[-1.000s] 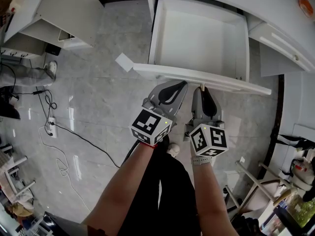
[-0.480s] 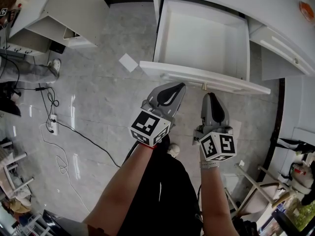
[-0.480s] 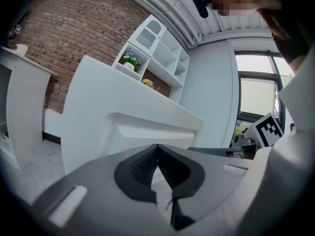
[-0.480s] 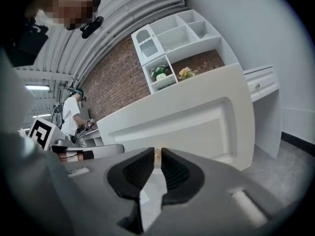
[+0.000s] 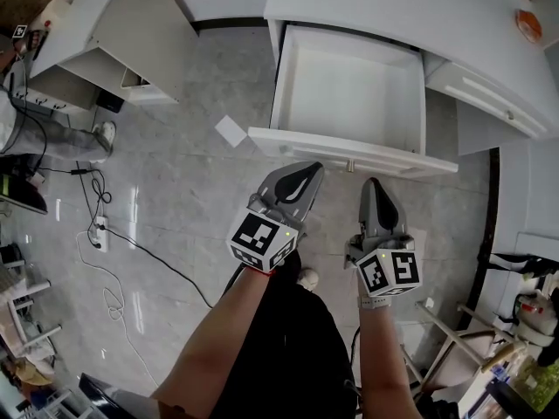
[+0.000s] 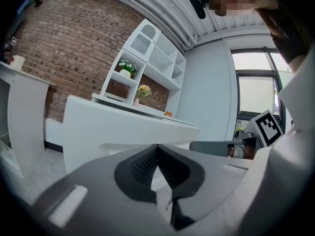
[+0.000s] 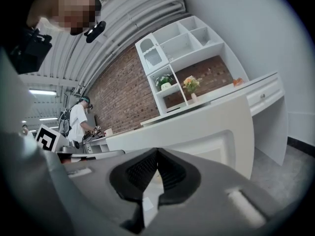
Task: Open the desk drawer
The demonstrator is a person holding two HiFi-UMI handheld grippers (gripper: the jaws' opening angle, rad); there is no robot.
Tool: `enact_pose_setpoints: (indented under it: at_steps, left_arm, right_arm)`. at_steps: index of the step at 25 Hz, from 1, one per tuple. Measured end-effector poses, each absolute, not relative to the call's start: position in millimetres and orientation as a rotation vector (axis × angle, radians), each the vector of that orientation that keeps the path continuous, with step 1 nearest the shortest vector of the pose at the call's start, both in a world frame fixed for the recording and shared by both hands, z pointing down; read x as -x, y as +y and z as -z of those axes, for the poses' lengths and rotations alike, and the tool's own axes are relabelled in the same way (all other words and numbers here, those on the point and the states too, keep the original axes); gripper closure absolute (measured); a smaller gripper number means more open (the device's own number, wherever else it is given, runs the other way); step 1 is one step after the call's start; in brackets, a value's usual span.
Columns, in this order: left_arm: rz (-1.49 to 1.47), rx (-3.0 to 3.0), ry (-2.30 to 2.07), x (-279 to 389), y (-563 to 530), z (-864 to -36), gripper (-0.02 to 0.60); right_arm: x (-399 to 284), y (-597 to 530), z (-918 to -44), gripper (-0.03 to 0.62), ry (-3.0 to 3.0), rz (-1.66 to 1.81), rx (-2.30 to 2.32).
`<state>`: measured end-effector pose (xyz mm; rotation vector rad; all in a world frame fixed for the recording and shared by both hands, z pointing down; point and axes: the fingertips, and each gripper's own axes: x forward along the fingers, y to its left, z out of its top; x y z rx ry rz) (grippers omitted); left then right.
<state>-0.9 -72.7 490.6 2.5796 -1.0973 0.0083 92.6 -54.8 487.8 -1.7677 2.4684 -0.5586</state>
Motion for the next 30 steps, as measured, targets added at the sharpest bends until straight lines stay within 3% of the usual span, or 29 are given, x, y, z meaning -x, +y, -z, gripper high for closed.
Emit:
enact_pose_setpoints:
  at_steps: [30]
  left_arm:
    - [0.094, -2.676, -1.057, -2.5, -26.0, -311.8, 0.578]
  right_arm:
    - [-85.3, -9.6, -308.8, 0.592, 2.661, 0.331, 1.570]
